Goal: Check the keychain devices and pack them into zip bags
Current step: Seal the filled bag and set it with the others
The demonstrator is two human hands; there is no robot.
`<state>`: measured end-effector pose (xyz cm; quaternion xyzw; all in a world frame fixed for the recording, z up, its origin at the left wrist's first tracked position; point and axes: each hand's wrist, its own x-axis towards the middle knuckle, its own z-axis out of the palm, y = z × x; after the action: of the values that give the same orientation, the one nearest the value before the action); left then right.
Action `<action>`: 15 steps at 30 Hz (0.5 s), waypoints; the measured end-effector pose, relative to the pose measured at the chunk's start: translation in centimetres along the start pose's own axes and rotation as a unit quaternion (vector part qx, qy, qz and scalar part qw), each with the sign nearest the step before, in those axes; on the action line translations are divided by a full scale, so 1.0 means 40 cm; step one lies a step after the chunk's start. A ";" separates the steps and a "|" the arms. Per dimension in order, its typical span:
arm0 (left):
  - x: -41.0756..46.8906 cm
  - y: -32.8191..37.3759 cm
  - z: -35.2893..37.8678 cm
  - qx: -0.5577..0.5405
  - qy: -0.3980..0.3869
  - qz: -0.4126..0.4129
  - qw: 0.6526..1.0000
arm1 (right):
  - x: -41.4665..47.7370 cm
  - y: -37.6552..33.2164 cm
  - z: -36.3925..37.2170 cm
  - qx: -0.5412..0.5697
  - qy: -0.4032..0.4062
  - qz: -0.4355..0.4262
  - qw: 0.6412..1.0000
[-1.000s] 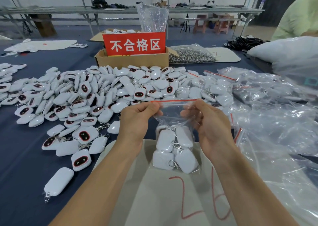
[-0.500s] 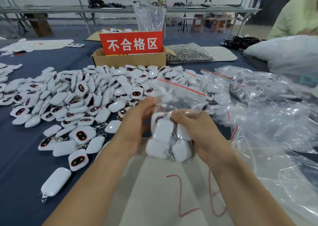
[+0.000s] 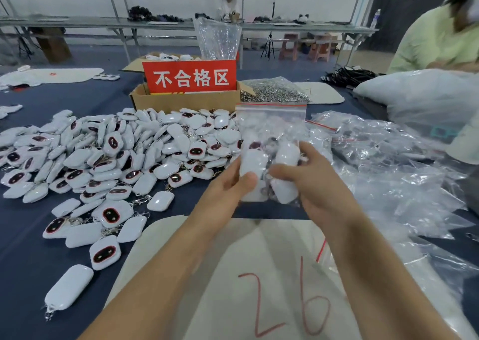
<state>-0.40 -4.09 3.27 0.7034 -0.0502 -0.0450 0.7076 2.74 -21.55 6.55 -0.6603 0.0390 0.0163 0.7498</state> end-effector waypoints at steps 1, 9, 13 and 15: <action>-0.006 0.003 0.008 -0.008 -0.024 0.004 1.000 | 0.026 -0.022 -0.015 0.011 0.028 -0.018 0.999; -0.022 -0.011 -0.006 0.127 0.046 0.025 0.991 | 0.081 -0.086 -0.102 -0.143 0.167 -0.053 0.974; -0.030 -0.030 0.007 0.265 0.081 0.072 0.958 | -0.050 -0.051 -0.121 -0.396 0.107 -0.124 0.903; -0.042 -0.038 0.023 0.313 0.082 0.103 0.941 | -0.113 -0.033 -0.142 -0.526 0.068 -0.098 0.842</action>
<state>-2.16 -4.77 1.77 0.8814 -0.0763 0.1038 0.4545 -1.88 -27.24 7.51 -0.9552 0.0110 -0.0843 0.2833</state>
